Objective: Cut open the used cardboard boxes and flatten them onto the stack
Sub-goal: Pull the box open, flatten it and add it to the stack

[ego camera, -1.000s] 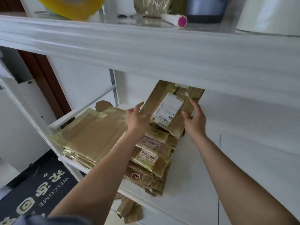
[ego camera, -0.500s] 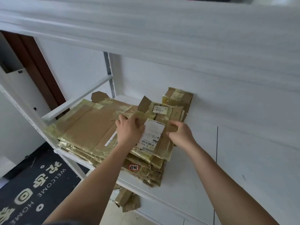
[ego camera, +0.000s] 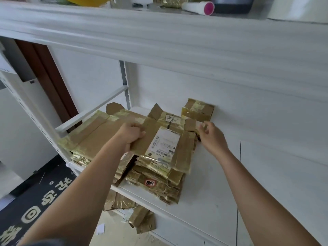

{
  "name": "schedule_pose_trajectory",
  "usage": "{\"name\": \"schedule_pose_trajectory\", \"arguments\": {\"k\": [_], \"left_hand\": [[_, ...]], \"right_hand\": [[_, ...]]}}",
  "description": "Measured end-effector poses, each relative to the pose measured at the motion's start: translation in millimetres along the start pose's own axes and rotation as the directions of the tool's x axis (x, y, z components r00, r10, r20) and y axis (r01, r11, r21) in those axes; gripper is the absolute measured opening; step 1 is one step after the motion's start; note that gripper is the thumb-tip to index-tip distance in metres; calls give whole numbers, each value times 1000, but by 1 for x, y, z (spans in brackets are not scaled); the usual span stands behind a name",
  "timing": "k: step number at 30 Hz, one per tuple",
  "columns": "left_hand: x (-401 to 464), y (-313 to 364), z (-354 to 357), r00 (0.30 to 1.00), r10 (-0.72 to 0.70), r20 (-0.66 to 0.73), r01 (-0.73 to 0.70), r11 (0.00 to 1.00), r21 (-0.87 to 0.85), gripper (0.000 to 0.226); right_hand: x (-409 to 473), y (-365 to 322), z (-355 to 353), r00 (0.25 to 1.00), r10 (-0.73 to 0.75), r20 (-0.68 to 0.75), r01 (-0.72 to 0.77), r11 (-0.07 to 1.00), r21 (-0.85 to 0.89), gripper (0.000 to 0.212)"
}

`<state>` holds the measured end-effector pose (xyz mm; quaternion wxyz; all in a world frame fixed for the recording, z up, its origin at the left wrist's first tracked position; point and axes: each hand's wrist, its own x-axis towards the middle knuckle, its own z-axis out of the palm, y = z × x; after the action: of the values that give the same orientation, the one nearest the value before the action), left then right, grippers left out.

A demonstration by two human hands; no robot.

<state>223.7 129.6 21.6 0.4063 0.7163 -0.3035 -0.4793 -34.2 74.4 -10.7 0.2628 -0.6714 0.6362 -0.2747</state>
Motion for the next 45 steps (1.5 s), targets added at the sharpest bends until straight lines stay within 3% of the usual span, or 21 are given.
{"name": "schedule_pose_trajectory", "arguments": {"k": [2, 7, 10, 14, 18, 21, 23, 25, 28, 30, 32, 35, 38, 39, 41, 43, 45], "left_hand": [[3, 4, -8, 999, 19, -41, -21, 998, -58, 26], [22, -2, -23, 995, -16, -94, -8, 969, -246, 18], [33, -14, -23, 985, -22, -170, -30, 954, -299, 18], [45, -26, -25, 962, -71, -263, -34, 928, -372, 14], [50, -29, -32, 953, -159, -258, 21, 885, -465, 9], [51, -22, -42, 949, -198, -246, 36, 842, -538, 10], [52, -14, -47, 956, -186, -228, 21, 816, -577, 17], [52, -7, -46, 958, -177, -227, 17, 822, -569, 18], [51, -3, -34, 962, -156, -222, 31, 877, -480, 11], [49, -4, -22, 974, -109, -198, 30, 931, -365, 9], [48, -9, -8, 986, -59, -155, 16, 965, -262, 19], [52, -26, 15, 996, 17, -86, -27, 993, -115, 35], [59, -44, 30, 979, 175, -105, -135, 943, 305, 39], [62, -47, 34, 964, 243, -108, -180, 895, 409, 38], [69, -48, 38, 931, 357, -73, -280, 830, 483, 34], [72, -45, 40, 904, 427, -35, -356, 795, 492, 32], [73, -45, 42, 900, 436, 1, -360, 743, 564, 33]], "right_hand": [[17, 11, 1, 1000, 28, -14, -28, 1000, 12, 65], [46, 33, 22, 982, -37, 186, 3, 984, 179, 91], [53, 43, 42, 977, -134, 167, 116, 987, 112, 74], [49, 48, 54, 944, -329, 32, 328, 944, 17, 27], [36, 50, 43, 906, -378, -193, 400, 912, 92, 25], [26, 43, 27, 809, -521, -272, 543, 840, 8, 32], [15, 37, 25, 751, -620, -226, 632, 775, -25, 34], [0, 35, 34, 753, -657, -32, 652, 752, -95, 36], [-19, 42, 52, 816, -469, 337, 534, 835, -131, 53], [-23, 47, 58, 837, -353, 418, 428, 898, -100, 64], [-22, 49, 58, 881, -276, 384, 299, 954, -1, 66], [-21, 50, 56, 947, -119, 299, 51, 973, 226, 49], [-22, 57, 56, 989, 73, 128, -127, 867, 483, 31], [-22, 60, 57, 994, 90, 69, -113, 854, 509, 26], [-22, 62, 58, 998, -51, 26, 36, 917, 397, 32], [-21, 60, 65, 974, -204, 99, 171, 948, 268, 46], [-19, 58, 74, 960, -219, 172, 186, 964, 190, 48]]}}
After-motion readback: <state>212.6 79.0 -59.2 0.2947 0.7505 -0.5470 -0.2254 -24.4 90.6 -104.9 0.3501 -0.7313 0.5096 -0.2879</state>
